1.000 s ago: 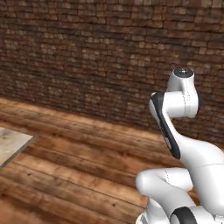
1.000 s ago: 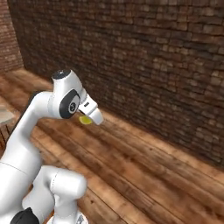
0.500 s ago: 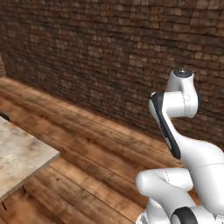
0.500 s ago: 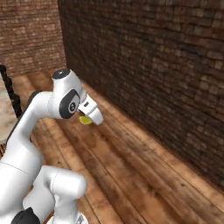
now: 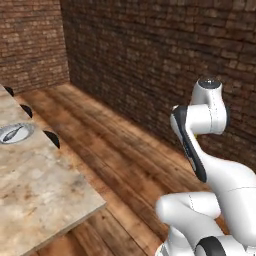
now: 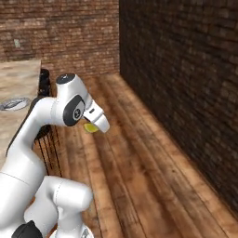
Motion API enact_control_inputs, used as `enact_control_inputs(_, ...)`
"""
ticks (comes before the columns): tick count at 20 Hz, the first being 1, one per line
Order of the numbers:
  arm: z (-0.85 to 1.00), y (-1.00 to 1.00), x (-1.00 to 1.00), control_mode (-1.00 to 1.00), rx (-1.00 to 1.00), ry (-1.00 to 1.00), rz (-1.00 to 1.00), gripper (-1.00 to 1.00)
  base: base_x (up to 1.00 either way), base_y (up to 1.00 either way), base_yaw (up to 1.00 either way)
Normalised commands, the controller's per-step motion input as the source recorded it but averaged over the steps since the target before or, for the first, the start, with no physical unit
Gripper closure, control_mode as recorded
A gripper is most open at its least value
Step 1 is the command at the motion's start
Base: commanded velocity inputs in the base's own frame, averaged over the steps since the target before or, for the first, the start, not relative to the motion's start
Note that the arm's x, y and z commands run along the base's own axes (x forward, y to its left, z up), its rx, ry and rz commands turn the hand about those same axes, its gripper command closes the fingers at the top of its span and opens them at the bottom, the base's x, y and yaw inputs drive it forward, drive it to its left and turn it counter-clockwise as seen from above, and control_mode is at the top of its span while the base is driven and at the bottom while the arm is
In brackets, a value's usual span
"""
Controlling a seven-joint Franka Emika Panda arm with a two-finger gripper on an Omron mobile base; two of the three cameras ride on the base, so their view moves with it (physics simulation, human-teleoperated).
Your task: Take the lemon wedge from the fridge and place it on the plate with fish on the dining counter.
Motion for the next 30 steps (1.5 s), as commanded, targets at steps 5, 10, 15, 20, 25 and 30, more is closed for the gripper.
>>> enact_control_inputs(5, 0.00, 0.00, 0.00, 1.00, 0.00, 0.00, 0.00, 1.00, 1.00, 0.00, 0.54)
enact_control_inputs(10, 0.00, 0.00, 0.00, 1.00, 0.00, 0.00, 0.00, 1.00, 1.00, -0.30, 0.36)
enact_control_inputs(15, 0.00, 0.00, 0.00, 1.00, 0.00, 0.00, 0.00, 1.00, 1.00, -0.18, 0.45)
enact_control_inputs(20, 0.00, 0.00, 0.00, 1.00, 0.00, 0.00, 0.00, 1.00, 1.00, -0.04, 0.56)
enact_control_inputs(25, 0.00, 0.00, 0.00, 1.00, 0.00, 0.00, 0.00, 1.00, 1.00, 0.00, 0.64)
enact_control_inputs(30, 0.00, 0.00, 0.00, 1.00, 0.00, 0.00, 0.00, 1.00, 0.99, 0.02, 0.65)
